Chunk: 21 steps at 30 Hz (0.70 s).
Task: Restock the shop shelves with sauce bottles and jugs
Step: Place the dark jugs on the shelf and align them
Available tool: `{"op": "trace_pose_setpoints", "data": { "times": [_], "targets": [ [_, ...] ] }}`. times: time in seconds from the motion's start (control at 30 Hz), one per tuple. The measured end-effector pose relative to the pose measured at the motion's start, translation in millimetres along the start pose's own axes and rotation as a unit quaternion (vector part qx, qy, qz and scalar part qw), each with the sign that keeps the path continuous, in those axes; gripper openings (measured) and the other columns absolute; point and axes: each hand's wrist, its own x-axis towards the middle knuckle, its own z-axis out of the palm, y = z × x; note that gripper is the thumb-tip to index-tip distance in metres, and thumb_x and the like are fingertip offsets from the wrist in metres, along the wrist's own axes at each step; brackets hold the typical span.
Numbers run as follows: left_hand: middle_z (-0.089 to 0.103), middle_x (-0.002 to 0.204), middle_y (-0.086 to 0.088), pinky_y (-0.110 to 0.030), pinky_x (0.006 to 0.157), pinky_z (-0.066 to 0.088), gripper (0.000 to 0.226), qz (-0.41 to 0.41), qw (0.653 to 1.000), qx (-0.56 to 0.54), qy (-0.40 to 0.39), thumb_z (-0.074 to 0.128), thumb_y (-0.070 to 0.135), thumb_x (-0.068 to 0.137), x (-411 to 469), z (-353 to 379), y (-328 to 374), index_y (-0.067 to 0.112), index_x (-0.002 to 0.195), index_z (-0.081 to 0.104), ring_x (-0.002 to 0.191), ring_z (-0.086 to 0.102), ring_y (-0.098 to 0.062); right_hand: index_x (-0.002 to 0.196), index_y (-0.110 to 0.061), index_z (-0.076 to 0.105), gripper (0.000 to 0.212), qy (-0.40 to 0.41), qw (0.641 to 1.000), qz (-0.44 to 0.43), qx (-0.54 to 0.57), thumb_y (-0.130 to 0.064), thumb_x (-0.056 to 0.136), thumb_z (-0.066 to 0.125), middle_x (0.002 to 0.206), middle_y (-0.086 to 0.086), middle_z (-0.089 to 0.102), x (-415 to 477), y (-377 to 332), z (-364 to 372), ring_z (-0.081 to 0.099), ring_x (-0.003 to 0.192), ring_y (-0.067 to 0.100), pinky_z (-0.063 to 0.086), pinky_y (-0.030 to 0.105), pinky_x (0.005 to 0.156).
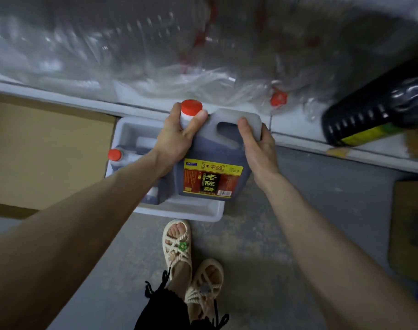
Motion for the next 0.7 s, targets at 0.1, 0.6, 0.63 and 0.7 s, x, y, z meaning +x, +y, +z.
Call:
{"op": "trace_pose_setpoints", "data": {
  "times": [0.1,0.6,0.63,0.7],
  "targets": [
    [0.062,0.088,0.01,-0.015,0.076,0.045,0.021,0.043,0.999,-0.006,-0.004,0.057,0.037,0.094,-24.2,-19.5,87.7,0.019,0.105,0.052,0.076,0.059,0.004,0.095,-0.029,0.063,0.043,-0.003,1.0,-0.024,0.02,-0.063,0.069,0.069,0.103,-0.005,0.071,-36.3,-81.8,-26.2,0.068,0.095,0.012,0.054,0.038,0.091],
    [0.063,0.084,0.012,-0.011,0.067,0.044,0.021,0.259,0.963,-0.069,0.019,0.058,0.038,0.093,-159.7,-107.7,514.0,0.019,0.102,0.055,0.068,0.057,0.009,0.128,-0.021,0.055,0.096,0.032,0.973,-0.213,0.079,-0.079,0.053,0.071,0.118,-0.004,0.066,-224.0,-476.9,-149.6,0.066,0.105,0.02,0.051,0.043,0.097],
    [0.061,0.083,0.012,-0.013,0.068,0.043,0.021,0.269,0.96,-0.071,0.025,0.057,0.039,0.093,-165.2,-111.1,532.1,0.02,0.101,0.055,0.069,0.056,0.008,0.129,-0.021,0.054,0.091,0.026,0.971,-0.223,0.082,-0.074,0.058,0.072,0.118,-0.004,0.066,-231.5,-495.9,-156.2,0.066,0.104,0.021,0.052,0.043,0.096],
    [0.059,0.085,0.012,-0.015,0.07,0.042,0.021,0.296,0.952,-0.064,0.038,0.057,0.039,0.093,-174.3,-116.9,568.7,0.02,0.101,0.054,0.074,0.054,0.004,0.126,-0.019,0.056,0.075,0.024,0.965,-0.246,0.089,-0.064,0.069,0.071,0.114,0.0,0.068,-249.7,-531.7,-169.7,0.068,0.099,0.019,0.055,0.041,0.091]
  ]
}}
